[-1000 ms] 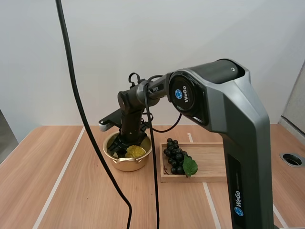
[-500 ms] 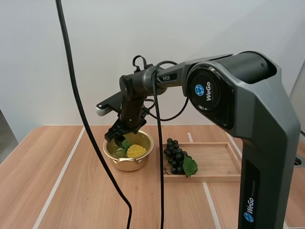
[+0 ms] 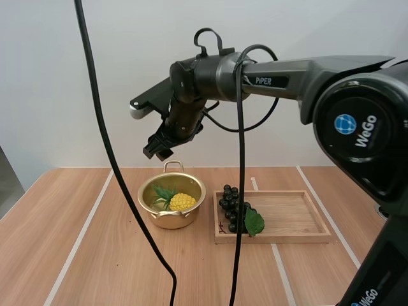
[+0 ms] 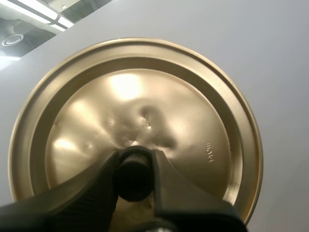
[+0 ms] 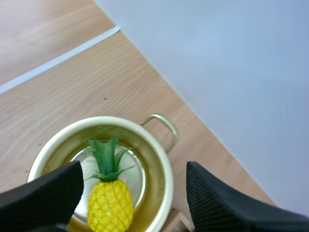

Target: Open the pot, put the pineapple inside, and close it

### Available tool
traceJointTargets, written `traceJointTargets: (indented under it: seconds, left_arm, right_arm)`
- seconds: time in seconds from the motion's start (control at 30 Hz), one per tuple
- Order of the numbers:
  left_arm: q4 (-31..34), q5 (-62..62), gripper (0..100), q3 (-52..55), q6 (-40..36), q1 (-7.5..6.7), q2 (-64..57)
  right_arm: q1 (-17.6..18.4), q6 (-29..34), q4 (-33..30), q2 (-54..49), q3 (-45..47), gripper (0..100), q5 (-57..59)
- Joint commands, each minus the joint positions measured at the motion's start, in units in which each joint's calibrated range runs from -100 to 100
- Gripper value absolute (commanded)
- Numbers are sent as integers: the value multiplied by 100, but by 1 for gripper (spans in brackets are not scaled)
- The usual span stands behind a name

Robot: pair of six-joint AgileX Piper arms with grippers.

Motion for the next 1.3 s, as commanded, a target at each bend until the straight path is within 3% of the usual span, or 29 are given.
traceJointTargets:
  seconds: [0.0, 0.17, 0.37, 0.5, 0.67, 0.77, 0.87, 0.9, 1.27]
  left_arm:
    - [40, -34, 0, -39, -62, 8, -46]
    - [40, -23, 0, -39, -62, 8, -46]
    - [40, 19, 0, -39, -62, 8, -104]
    - [40, 37, 0, -39, -79, 8, -140]
    - [40, 236, 0, -39, -93, 8, -190]
    - [40, 432, 0, -39, -93, 8, -190]
    - [40, 530, 0, -39, -93, 8, -190]
    - [29, 546, 0, -39, -118, 8, -190]
    - [-425, 1363, 0, -26, -396, 8, 220]
  right_arm:
    - [-152, 299, -404, -490, -37, 100, 113]
    - [-706, 758, -629, -1076, -37, 100, 30]
    - [-1373, 829, -617, -1827, -37, 100, -231]
    - [-1793, 1038, -617, -2265, -37, 83, -443]
    - [-2312, 1281, -617, -2534, -37, 79, -550]
    - [-2590, 1276, -605, -2545, -37, 55, -443]
    - [-2739, 1263, -432, -2545, 50, 11, -313]
    - [-2760, 1263, -356, -2557, 89, 0, -214]
    - [-2767, 1263, -222, -2557, 693, 0, 14]
